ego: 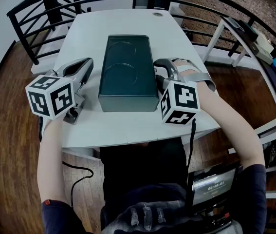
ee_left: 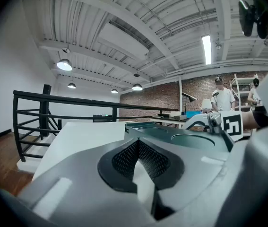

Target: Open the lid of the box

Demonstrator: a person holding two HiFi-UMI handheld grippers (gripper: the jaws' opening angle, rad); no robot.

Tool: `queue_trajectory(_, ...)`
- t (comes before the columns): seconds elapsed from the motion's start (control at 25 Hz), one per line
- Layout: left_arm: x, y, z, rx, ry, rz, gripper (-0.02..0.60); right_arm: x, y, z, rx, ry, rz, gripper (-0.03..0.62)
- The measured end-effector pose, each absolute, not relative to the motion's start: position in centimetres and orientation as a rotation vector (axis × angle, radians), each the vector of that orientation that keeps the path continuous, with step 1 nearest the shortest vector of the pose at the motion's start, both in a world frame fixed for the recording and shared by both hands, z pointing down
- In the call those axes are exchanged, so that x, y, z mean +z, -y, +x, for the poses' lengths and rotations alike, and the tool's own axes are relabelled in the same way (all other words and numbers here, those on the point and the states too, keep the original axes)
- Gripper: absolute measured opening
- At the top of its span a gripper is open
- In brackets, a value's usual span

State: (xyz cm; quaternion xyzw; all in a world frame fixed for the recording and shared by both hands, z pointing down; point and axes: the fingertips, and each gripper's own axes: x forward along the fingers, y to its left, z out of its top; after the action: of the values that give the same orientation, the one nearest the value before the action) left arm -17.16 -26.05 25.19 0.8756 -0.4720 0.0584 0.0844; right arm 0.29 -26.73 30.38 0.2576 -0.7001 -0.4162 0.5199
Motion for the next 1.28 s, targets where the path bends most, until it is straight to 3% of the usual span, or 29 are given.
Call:
queue_trajectory(0.12, 25.0, 25.9, -17.1, 0.175, 1.411, 2.613, 0.014, 30.4, 26.9, 0.5, -1.066, 1.618, 0.610, 0.091)
queue_trajectory(0.56, 25.2, 26.0, -17.4, 0.173, 1.411, 2.611, 0.014, 30.9, 27.1, 1.2, -1.115, 1.510, 0.548, 0.083)
queue_trajectory(1.28, 24.9, 26.3, -16.5, 0.178, 1.412, 2.606, 0.014, 31.0, 27.5, 11.3, -1.077, 1.397, 0.511, 0.080)
